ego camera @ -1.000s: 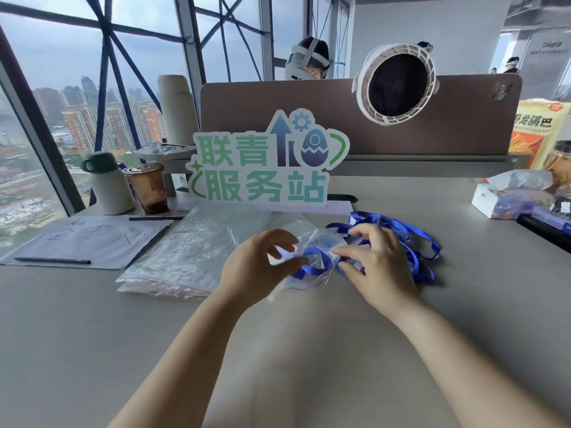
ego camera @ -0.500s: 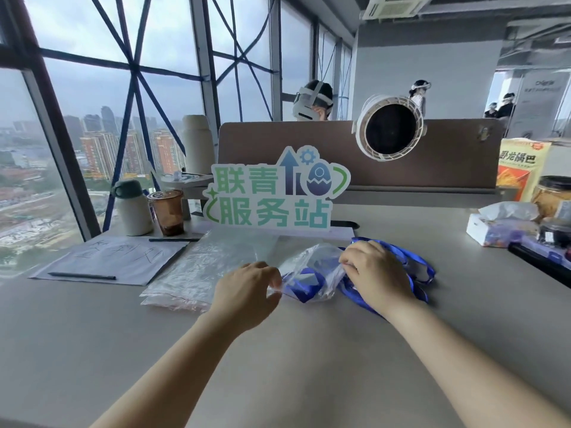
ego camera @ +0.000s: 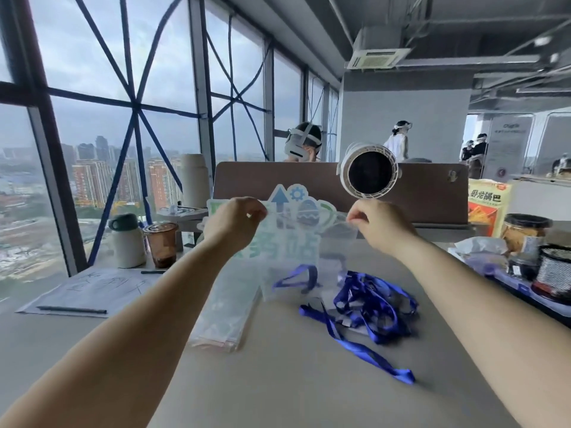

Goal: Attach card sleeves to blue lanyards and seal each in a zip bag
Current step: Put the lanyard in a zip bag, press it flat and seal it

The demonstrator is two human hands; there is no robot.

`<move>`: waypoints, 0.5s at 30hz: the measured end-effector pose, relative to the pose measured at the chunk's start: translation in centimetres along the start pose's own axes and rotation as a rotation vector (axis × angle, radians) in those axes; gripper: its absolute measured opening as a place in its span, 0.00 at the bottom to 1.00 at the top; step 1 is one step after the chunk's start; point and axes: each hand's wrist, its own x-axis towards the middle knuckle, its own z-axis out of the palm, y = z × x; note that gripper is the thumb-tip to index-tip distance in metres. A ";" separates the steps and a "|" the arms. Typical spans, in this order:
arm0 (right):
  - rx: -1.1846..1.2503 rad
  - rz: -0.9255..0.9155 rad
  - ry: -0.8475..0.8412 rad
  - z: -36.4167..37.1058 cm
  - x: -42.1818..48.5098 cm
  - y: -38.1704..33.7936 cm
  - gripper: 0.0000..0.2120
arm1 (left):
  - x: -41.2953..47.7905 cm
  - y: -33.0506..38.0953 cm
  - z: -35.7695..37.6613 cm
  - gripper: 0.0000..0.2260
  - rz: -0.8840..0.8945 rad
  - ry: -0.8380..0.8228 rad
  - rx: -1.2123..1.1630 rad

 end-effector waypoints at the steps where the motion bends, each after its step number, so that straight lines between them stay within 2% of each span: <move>1: 0.044 -0.006 0.041 -0.3 0.4 0.1 0.05 | 0.4 0.1 -0.1 0.06 0.010 0.051 -0.031; 3: 0.138 -0.021 0.129 -0.9 1.3 0.4 0.06 | 1.2 0.1 -0.3 0.05 0.043 0.121 -0.059; 6: 0.082 -0.011 0.049 -1.4 1.9 0.1 0.09 | 1.8 0.2 -0.1 0.06 0.065 0.046 0.021; 15: 0.199 0.011 0.109 -2.8 2.5 0.2 0.12 | 2.7 1.1 -0.8 0.06 0.039 0.093 -0.127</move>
